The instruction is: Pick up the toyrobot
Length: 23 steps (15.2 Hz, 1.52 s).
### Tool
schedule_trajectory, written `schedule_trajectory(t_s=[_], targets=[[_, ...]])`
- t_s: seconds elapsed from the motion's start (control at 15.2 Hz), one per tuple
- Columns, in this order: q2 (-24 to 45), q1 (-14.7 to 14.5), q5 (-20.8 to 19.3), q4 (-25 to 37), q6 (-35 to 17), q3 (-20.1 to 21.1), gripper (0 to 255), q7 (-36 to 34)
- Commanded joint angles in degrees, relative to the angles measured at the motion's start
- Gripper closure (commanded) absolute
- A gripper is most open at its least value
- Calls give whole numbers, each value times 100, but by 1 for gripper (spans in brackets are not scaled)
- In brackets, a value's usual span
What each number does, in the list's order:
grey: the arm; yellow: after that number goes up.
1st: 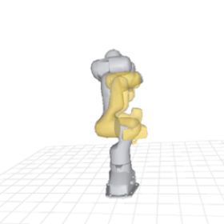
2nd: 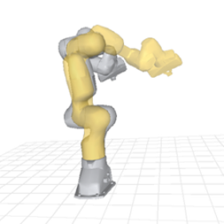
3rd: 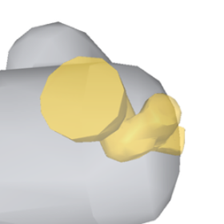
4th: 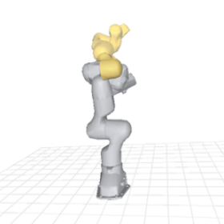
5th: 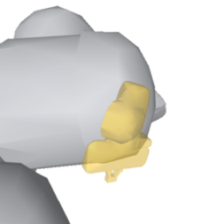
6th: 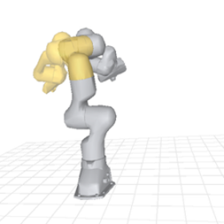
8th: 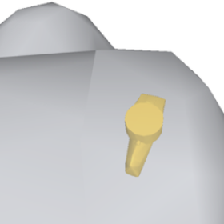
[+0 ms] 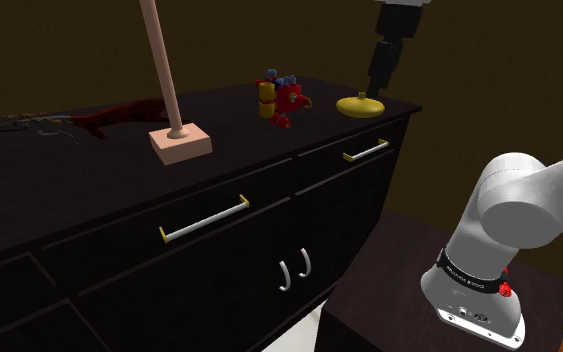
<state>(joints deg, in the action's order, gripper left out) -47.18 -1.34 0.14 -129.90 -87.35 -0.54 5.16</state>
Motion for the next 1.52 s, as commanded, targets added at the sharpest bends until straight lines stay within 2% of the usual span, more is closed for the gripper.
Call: schedule_trajectory(t_s=[0.0,0.66,1.25,1.45], targets=[[0,0,0,0,0,0,0,0],[2331,99,84,1842,-436,217,0,-601],[4516,149,15,4266,-146,304,0,-1106],[4432,148,19,3926,-401,300,0,-1102]])
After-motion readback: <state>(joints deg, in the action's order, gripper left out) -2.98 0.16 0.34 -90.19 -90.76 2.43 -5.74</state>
